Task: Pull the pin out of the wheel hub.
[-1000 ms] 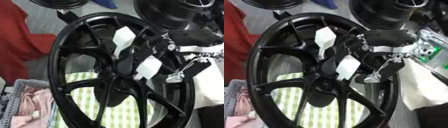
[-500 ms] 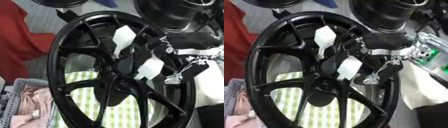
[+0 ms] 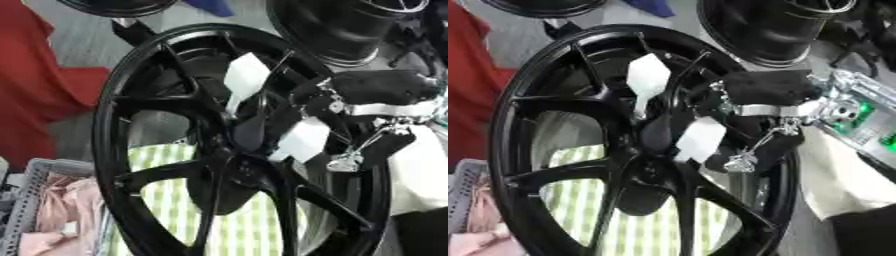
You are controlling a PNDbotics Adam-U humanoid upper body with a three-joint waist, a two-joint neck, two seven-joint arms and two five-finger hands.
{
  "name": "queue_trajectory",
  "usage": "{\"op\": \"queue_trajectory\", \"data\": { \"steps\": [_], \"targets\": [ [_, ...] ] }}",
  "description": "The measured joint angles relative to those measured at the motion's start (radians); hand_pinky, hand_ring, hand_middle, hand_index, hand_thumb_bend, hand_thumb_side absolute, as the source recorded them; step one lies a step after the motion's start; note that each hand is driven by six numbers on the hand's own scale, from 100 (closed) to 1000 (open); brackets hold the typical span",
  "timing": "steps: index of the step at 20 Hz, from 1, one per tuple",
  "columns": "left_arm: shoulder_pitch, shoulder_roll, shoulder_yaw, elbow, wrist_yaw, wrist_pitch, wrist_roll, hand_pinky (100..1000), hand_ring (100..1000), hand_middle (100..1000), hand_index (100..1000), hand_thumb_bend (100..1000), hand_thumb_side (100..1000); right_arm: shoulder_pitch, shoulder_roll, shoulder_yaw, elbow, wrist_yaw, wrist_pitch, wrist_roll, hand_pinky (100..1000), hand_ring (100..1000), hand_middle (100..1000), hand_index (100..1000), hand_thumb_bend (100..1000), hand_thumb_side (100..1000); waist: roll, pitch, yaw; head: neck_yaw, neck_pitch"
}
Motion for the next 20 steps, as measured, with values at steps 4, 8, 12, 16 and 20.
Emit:
{"op": "queue_trajectory", "data": {
  "steps": [4,8,12,16,20],
  "targets": [
    [0.0,-0.005,0.0,0.0,0.0,0.003,-0.001,947,613,616,780,100,778,-0.001,0.0,0.001,0.0,-0.001,-0.001,0.002,836,801,742,773,100,100,0.0,0.0,-0.001,0.0,-0.001],
    [0.004,-0.008,0.0,0.0,0.0,0.003,-0.001,948,613,616,780,100,779,-0.005,0.0,0.001,0.0,-0.004,-0.002,0.007,826,775,658,689,100,100,0.0,0.0,-0.002,0.0,-0.005],
    [0.007,-0.008,0.0,0.0,0.0,0.004,-0.001,948,613,616,780,100,780,-0.008,0.0,0.003,0.0,-0.009,0.0,0.01,813,746,580,610,100,100,0.0,0.0,-0.004,0.0,-0.009],
    [0.007,-0.009,0.0,0.0,0.0,0.006,-0.003,949,613,617,780,100,781,-0.01,0.0,0.005,0.0,-0.015,0.002,0.012,794,713,477,504,100,100,0.0,0.0,-0.005,0.0,-0.011],
    [0.008,-0.017,0.0,0.0,0.0,0.007,-0.002,949,613,617,780,100,781,-0.012,0.0,0.006,0.001,-0.022,0.004,0.012,780,682,388,414,100,100,0.0,0.0,-0.004,0.001,-0.019]
  ]
}}
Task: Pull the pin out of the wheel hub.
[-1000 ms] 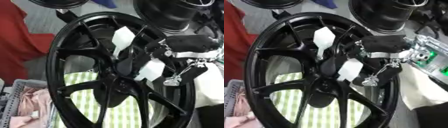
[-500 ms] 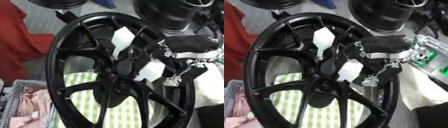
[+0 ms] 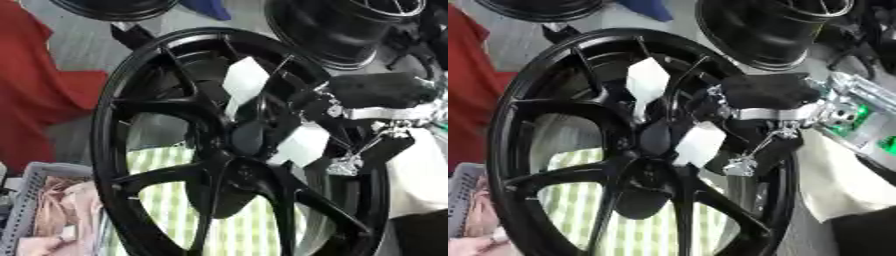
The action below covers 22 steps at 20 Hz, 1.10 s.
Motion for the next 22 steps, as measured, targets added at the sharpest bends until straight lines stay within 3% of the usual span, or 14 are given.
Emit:
{"op": "queue_trajectory", "data": {
  "steps": [7,22],
  "targets": [
    [0.0,0.0,0.0,0.0,0.001,0.002,0.002,951,614,617,780,100,781,-0.005,0.0,0.0,0.0,-0.016,0.006,-0.007,767,621,275,306,100,100,0.0,-0.002,0.0,0.006,-0.012],
    [0.009,-0.008,0.002,0.0,0.009,0.009,0.007,953,616,619,782,100,783,-0.033,-0.001,-0.019,0.0,-0.091,0.026,0.027,739,560,197,234,102,100,0.0,-0.017,-0.001,0.007,-0.026]
  ]
}}
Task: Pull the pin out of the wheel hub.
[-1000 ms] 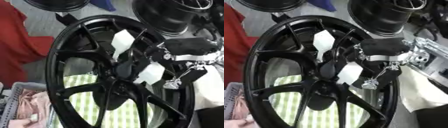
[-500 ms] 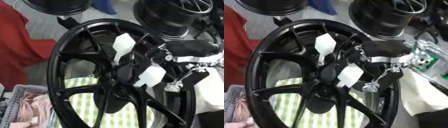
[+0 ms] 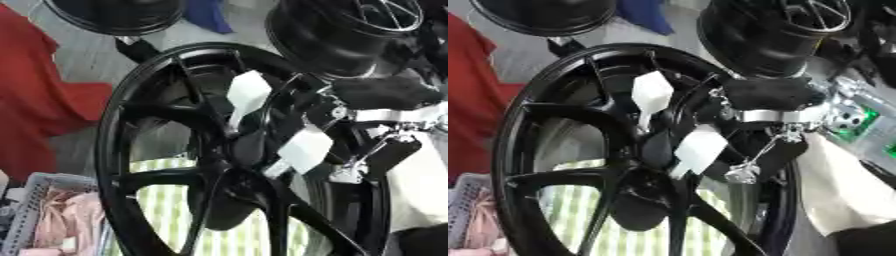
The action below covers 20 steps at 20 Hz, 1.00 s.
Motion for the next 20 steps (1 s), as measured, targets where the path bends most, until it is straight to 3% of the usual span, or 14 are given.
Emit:
{"op": "queue_trajectory", "data": {
  "steps": [6,20],
  "targets": [
    [0.0,0.0,0.004,0.0,0.002,0.001,0.001,954,616,619,782,100,782,-0.009,-0.009,-0.026,0.0,-0.049,0.013,0.034,728,550,192,232,100,100,0.0,-0.008,-0.007,0.001,-0.003],
    [0.0,0.0,0.004,0.0,0.007,0.002,0.002,956,616,619,782,100,783,-0.022,-0.054,-0.144,0.0,-0.244,0.013,0.056,681,531,174,205,100,100,0.0,-0.011,-0.019,0.008,-0.008]
  ]
}}
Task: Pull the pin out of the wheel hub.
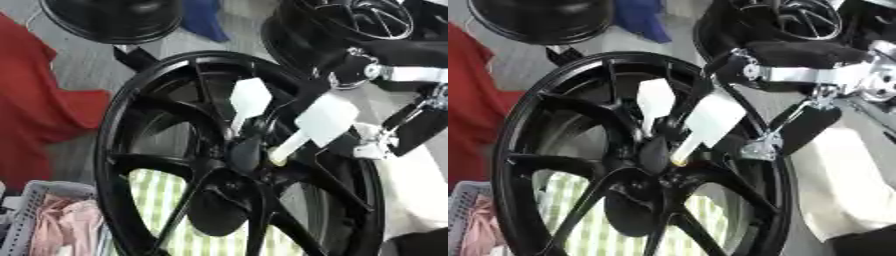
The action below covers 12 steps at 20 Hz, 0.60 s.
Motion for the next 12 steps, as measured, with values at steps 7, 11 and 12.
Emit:
{"op": "queue_trajectory", "data": {
  "steps": [7,11,12],
  "targets": [
    [0.006,0.0,0.006,0.0,0.0,0.0,0.003,957,616,619,783,100,780,-0.011,-0.028,-0.069,0.0,-0.091,0.016,-0.019,664,525,167,198,100,100,0.0,-0.008,-0.008,0.005,0.013],
    [0.008,0.001,0.006,0.0,0.0,-0.003,0.007,958,615,618,783,100,780,0.026,-0.044,-0.119,0.0,-0.117,0.025,-0.047,663,523,164,196,100,100,0.0,-0.008,-0.014,0.014,0.036],
    [0.009,0.002,0.007,0.0,0.0,-0.003,0.007,958,615,618,783,100,779,0.04,-0.047,-0.134,0.0,-0.121,0.026,-0.059,665,524,164,195,100,100,0.0,-0.008,-0.018,0.017,0.04]
  ]
}}
